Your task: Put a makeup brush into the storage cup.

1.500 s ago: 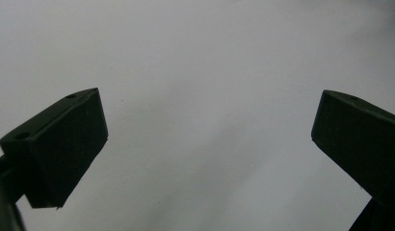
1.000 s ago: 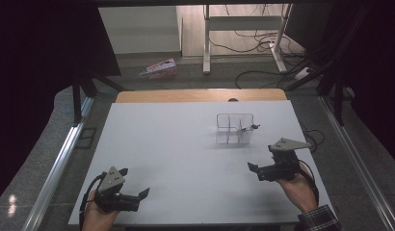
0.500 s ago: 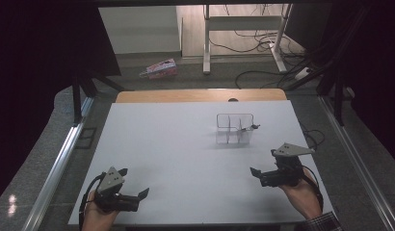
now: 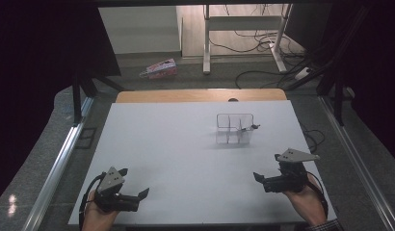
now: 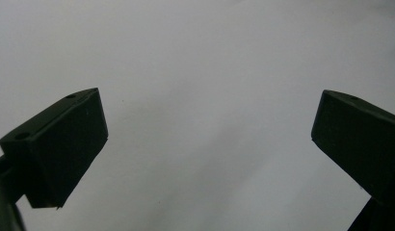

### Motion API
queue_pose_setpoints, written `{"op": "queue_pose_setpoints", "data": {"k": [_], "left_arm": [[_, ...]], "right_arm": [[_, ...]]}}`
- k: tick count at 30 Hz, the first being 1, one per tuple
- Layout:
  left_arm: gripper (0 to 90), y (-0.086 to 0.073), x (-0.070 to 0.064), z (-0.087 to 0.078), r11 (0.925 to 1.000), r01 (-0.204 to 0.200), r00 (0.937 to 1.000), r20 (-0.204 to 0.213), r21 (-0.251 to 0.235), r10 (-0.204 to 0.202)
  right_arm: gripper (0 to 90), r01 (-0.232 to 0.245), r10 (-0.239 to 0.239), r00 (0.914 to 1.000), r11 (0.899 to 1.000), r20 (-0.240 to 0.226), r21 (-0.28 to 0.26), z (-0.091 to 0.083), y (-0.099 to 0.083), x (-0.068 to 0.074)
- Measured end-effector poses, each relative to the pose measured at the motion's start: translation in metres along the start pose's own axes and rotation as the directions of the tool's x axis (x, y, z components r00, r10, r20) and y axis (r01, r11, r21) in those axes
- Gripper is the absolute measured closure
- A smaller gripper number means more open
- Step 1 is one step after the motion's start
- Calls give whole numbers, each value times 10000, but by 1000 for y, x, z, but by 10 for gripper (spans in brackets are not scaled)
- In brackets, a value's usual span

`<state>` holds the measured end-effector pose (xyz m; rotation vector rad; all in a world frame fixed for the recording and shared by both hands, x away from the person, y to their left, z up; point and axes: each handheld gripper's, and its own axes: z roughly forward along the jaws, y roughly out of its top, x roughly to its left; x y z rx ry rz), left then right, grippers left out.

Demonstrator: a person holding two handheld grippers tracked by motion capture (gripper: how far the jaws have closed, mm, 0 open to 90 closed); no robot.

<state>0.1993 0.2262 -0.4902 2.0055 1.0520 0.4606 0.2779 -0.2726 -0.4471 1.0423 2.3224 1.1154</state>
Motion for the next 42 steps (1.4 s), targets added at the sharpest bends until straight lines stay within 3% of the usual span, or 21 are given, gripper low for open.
{"op": "queue_pose_setpoints", "data": {"k": [29, 42], "left_arm": [[0, 0, 1, 0, 10000, 54, 10000, -21, -1, -54], [0, -4, 1, -6, 9999, 108, 9996, -277, 5, -108]], "right_arm": [[0, -101, 86, 9984, 9996, 558, 278, -19, -29, -3], [0, -190, 132, 9970, 9968, 757, 771, -20, -42, -6]]}}
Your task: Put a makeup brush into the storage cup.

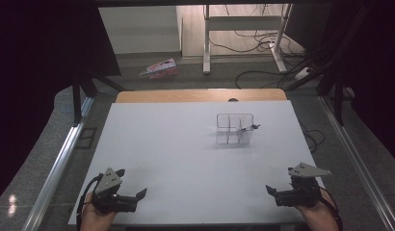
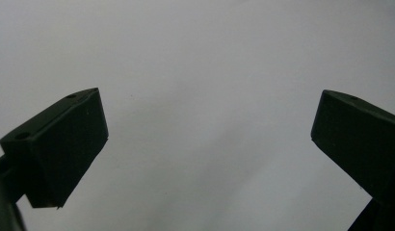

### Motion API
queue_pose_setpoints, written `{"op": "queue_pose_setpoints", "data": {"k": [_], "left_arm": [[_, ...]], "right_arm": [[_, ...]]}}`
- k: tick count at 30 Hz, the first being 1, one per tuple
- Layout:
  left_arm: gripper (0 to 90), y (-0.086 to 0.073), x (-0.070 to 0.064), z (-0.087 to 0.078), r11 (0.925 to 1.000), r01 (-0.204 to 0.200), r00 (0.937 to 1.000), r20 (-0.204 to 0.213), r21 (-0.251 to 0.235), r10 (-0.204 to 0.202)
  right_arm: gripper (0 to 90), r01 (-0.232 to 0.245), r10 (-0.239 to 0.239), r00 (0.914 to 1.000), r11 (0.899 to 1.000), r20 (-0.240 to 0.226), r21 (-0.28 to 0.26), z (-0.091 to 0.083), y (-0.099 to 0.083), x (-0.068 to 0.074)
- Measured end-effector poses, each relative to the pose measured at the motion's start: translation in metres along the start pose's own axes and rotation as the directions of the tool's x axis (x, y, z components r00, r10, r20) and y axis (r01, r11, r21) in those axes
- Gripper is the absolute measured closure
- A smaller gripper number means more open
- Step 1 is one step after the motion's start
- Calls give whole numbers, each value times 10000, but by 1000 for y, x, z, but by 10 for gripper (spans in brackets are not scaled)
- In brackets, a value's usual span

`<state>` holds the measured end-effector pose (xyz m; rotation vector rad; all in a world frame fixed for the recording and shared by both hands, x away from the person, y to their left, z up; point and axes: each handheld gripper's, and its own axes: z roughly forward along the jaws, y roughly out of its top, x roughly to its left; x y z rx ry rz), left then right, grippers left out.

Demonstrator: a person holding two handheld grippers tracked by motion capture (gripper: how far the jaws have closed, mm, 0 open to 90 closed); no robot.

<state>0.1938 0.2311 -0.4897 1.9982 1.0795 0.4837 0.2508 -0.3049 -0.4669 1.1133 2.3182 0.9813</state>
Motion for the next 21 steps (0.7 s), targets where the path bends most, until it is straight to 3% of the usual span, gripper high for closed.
{"op": "queue_pose_setpoints", "data": {"k": [5, 15, 21], "left_arm": [[0, -2, 0, -2, 9999, -9, 9998, -212, 132, 12], [0, -8, -2, -7, 9991, 106, 9962, -871, 415, -70], [0, -10, -4, -10, 9988, 102, 9957, -924, 482, -57]], "right_arm": [[0, 47, -47, 10000, 9994, 18, 338, 2, -3, -1], [0, 45, -47, 10000, 9986, 44, 523, 4, -3, 0], [0, 118, -123, 9999, 9980, 76, 622, 5, -3, 0]]}}
